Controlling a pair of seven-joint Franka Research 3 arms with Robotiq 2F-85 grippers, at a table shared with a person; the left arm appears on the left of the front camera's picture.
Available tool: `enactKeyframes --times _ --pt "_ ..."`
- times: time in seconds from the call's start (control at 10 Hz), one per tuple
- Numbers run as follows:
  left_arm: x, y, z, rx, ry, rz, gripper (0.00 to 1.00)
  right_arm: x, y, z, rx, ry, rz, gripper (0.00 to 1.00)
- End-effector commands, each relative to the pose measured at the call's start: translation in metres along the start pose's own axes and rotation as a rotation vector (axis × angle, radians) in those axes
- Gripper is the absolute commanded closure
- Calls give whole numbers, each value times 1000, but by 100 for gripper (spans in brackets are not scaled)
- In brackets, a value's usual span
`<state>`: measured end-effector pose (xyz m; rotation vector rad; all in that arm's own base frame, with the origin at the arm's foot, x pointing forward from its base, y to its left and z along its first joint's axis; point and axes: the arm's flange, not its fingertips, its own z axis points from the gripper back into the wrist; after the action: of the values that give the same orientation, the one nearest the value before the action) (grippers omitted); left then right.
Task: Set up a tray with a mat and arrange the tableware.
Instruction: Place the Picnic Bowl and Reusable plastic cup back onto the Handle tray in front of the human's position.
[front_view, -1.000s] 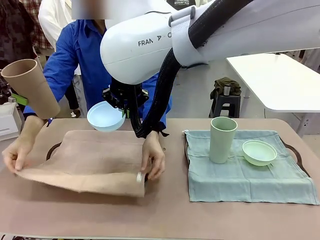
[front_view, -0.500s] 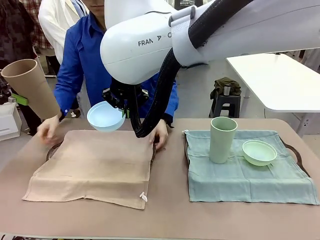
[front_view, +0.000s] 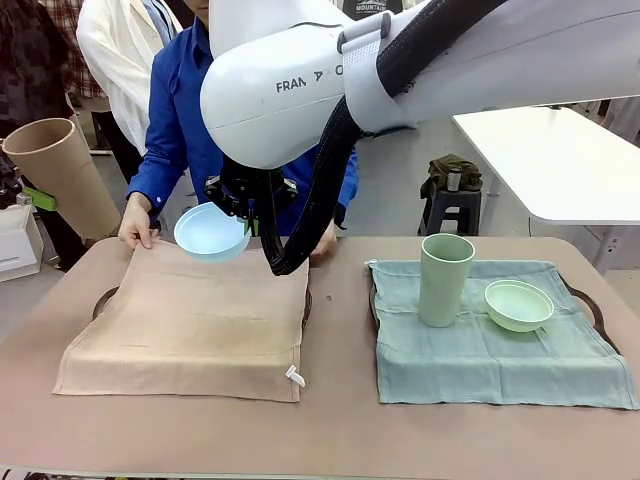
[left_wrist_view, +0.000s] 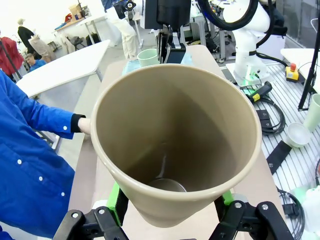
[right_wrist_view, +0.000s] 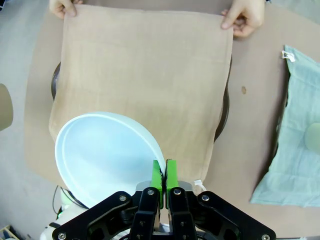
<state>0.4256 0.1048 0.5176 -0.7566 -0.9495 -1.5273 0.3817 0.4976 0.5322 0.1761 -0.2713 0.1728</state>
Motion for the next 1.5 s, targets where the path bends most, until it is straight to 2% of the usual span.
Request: enactKeyframes --times 0.0,0.7,0.8,0.9,1.1,1.4 --pt "4 0 1 7 -9 -15 100 0 1 0 -3 -3 7 100" --pt "4 0 1 7 -9 -15 100 0 1 0 -3 -3 7 100" --pt "4 0 1 7 -9 -15 100 0 0 0 0 0 0 96" --pt "0 0 0 0 0 0 15 3 -5 -10 29 35 -24 96" --pt "-29 10 -30 -83 -5 -19 15 8 -22 -45 106 85 -37 96" --pt "-73 17 -71 -165 31 57 15 15 -40 -99 85 150 -67 96"
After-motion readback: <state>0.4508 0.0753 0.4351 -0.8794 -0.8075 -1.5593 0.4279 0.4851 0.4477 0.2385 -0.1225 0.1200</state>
